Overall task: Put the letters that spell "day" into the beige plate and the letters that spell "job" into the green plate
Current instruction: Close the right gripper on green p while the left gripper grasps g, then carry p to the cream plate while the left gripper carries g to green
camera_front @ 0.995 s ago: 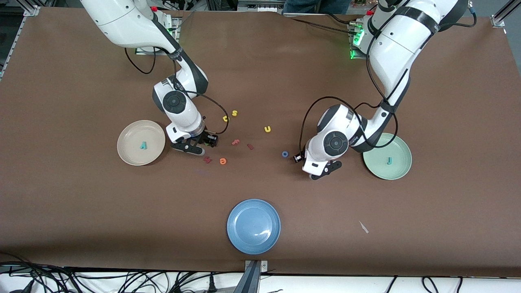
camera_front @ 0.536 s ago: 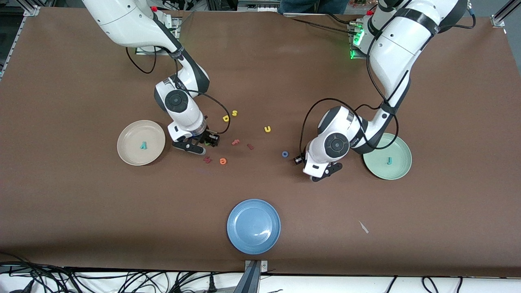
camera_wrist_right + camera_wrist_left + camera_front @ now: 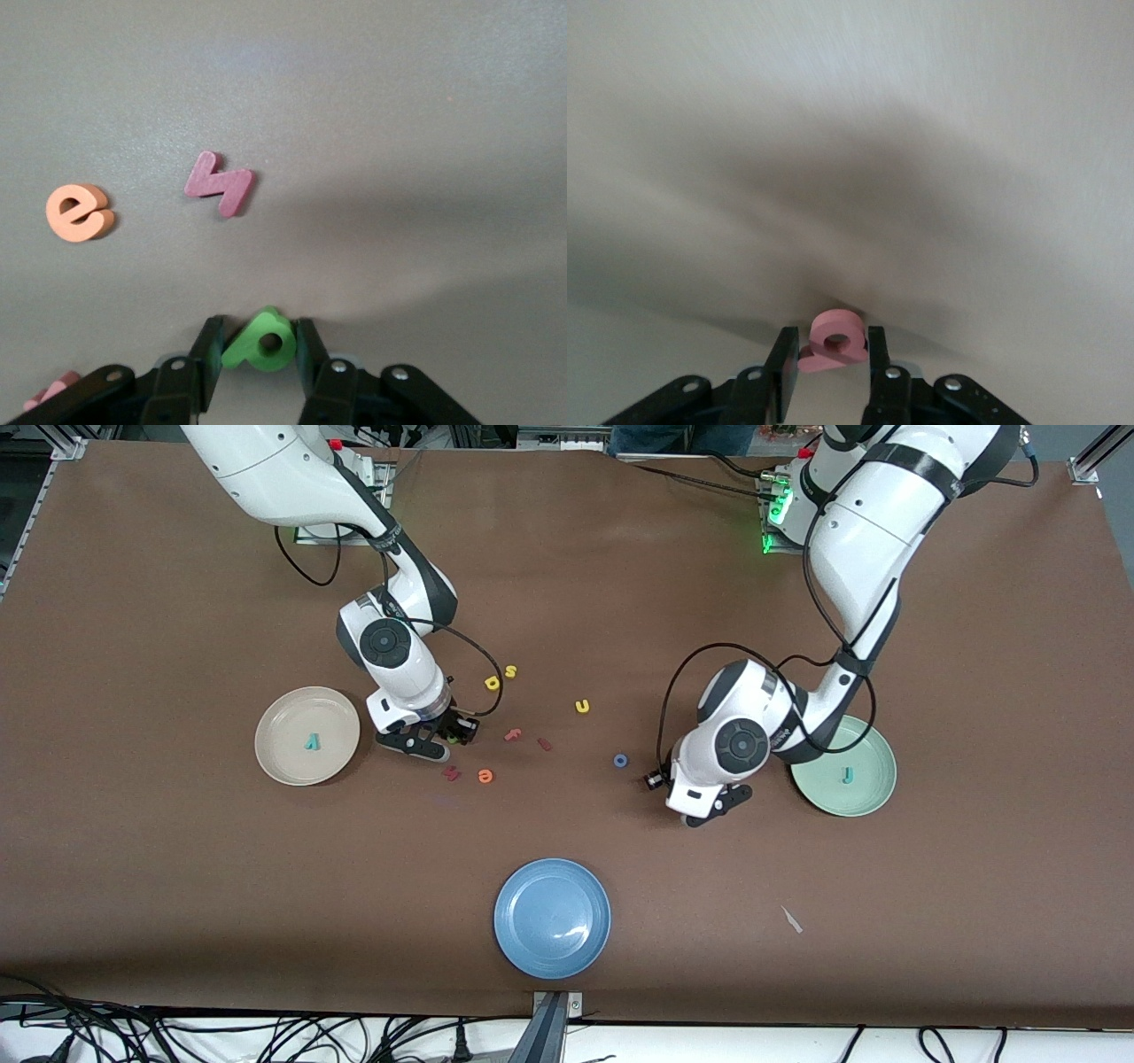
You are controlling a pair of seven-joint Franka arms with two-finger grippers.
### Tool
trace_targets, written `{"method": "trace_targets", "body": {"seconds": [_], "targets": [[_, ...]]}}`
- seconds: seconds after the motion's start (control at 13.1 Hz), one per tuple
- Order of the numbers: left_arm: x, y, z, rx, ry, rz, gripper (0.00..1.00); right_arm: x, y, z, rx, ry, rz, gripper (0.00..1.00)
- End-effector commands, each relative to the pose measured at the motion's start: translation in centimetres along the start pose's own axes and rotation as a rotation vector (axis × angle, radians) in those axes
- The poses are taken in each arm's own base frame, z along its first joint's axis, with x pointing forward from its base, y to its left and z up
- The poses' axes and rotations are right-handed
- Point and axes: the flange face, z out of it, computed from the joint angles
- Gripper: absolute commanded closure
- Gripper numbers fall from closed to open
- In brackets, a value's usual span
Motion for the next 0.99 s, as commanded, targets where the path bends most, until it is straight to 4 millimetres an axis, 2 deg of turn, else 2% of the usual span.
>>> {"method": "trace_targets", "body": {"seconds": [0.0, 0.23, 0.38, 0.54, 0.69, 0.84, 0.92], "targets": [[3.1, -4.0, -6.3, 0.028, -0.013, 0.065, 0.91, -0.5, -0.1, 1.4, -0.011, -0.004, -0.005, 0.90], [7.9, -10.9, -9.6, 0.059, -0.058, 0.109, 0.91, -0.3, -0.2, 0.9, -0.009, 0.001, -0.011, 0.94], [10.7, -15.3, -10.0, 0.063, -0.093, 0.174, 0.91, 0.3, -0.1, -1.3, -0.016, 0.013, -0.020, 0.94], [13.5, -19.9, -10.0, 0.083, -0.093, 0.242, 0.89, 1.3, 0.9, -3.7, -0.059, -0.002, -0.033, 0.94], [15.1, -22.9, -9.2, 0.119, -0.097, 0.300, 0.89, 3.2, 3.3, -6.6, -0.100, -0.015, -0.077, 0.94], [16.0, -25.3, -8.2, 0.124, -0.120, 0.319, 0.89, 4.8, 6.7, -9.3, -0.132, -0.031, -0.160, 0.93], [16.1, -25.6, -7.8, 0.124, -0.128, 0.330, 0.80, 5.4, 8.5, -10.1, -0.143, -0.042, -0.193, 0.93]]}}
